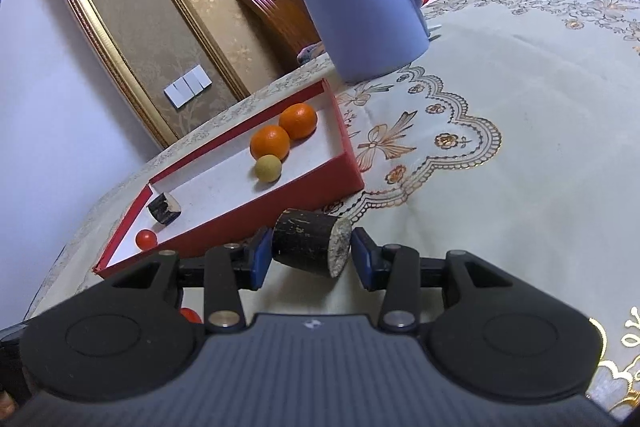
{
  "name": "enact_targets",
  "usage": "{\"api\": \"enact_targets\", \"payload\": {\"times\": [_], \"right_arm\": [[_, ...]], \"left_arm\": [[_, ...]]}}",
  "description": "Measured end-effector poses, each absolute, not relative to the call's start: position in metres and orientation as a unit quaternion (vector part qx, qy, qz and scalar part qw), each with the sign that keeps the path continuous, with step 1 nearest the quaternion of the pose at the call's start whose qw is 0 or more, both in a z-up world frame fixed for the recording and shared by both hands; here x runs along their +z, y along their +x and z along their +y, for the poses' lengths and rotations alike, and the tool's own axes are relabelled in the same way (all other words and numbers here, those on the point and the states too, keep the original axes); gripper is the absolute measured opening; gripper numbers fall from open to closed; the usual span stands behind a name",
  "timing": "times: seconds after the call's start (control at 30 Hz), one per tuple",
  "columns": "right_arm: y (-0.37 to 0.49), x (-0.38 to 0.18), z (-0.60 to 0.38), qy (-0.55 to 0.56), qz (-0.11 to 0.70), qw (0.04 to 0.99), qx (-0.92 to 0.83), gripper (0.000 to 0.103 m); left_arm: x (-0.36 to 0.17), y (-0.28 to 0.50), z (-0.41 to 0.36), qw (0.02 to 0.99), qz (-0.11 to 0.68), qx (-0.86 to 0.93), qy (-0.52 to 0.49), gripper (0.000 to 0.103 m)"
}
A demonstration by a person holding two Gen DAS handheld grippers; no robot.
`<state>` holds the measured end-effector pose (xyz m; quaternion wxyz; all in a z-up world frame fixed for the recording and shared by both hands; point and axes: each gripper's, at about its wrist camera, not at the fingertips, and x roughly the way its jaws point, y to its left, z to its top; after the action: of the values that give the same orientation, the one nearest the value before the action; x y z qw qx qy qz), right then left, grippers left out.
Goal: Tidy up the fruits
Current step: 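Lift the potato with the left gripper while the right gripper lifts the eggplant piece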
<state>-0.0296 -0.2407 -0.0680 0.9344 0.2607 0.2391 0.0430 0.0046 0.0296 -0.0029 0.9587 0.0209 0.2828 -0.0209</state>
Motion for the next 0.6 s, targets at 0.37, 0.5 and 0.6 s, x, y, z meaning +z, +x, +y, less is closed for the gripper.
{"api": "enact_targets", "payload": {"times": [0.37, 0.5, 0.6], "right_arm": [[-0.028, -0.068, -0.239, 0.255, 0.242, 0.935, 0.043, 0.04], [-0.029, -0.068, -0.24, 0.255, 0.243, 0.935, 0.043, 0.04], [-0.029, -0.068, -0.239, 0.253, 0.243, 0.935, 0.042, 0.04]], "left_arm": [[-0.007, 0.011, 0.038, 0.95, 0.311, -0.022, -0.004, 0.048], [-0.007, 0.01, 0.034, 0.95, 0.31, -0.028, 0.006, 0.043], [-0.008, 0.011, 0.034, 0.95, 0.31, -0.025, 0.007, 0.032]]}}
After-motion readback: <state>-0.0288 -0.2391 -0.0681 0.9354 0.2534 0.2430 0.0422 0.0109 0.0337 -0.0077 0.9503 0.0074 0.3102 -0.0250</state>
